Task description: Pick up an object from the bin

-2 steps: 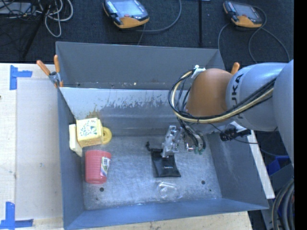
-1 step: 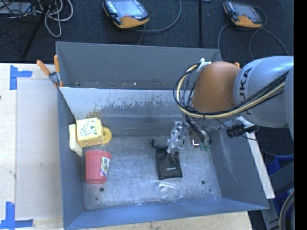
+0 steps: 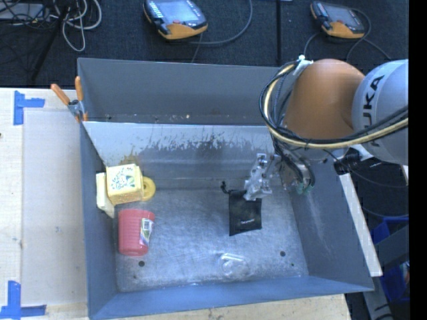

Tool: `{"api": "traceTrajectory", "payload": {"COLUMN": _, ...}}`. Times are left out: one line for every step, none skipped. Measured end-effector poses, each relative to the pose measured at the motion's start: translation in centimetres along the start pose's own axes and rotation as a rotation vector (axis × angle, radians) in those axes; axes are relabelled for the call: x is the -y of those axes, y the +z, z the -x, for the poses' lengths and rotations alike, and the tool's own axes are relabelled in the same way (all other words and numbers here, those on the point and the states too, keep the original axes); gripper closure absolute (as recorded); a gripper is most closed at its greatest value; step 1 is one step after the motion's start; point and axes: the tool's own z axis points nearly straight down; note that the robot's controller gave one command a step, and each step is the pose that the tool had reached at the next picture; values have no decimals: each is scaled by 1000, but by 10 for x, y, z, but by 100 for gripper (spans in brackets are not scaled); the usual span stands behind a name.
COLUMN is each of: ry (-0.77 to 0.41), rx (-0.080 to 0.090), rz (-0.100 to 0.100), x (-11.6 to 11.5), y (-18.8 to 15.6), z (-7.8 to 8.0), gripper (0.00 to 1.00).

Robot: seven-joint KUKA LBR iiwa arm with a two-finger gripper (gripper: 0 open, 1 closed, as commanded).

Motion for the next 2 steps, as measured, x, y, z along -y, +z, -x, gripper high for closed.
{"api": "traceTrajectory", "payload": {"ry": 0, "rx": 0, "rz": 0, "x": 0, "y": 0, "z": 0, "gripper": 100}}
{"api": "traceTrajectory", "payload": {"ry": -6, "rx": -4, "rz": 0, "x": 1, "y": -26, "z": 1, "gripper": 100}}
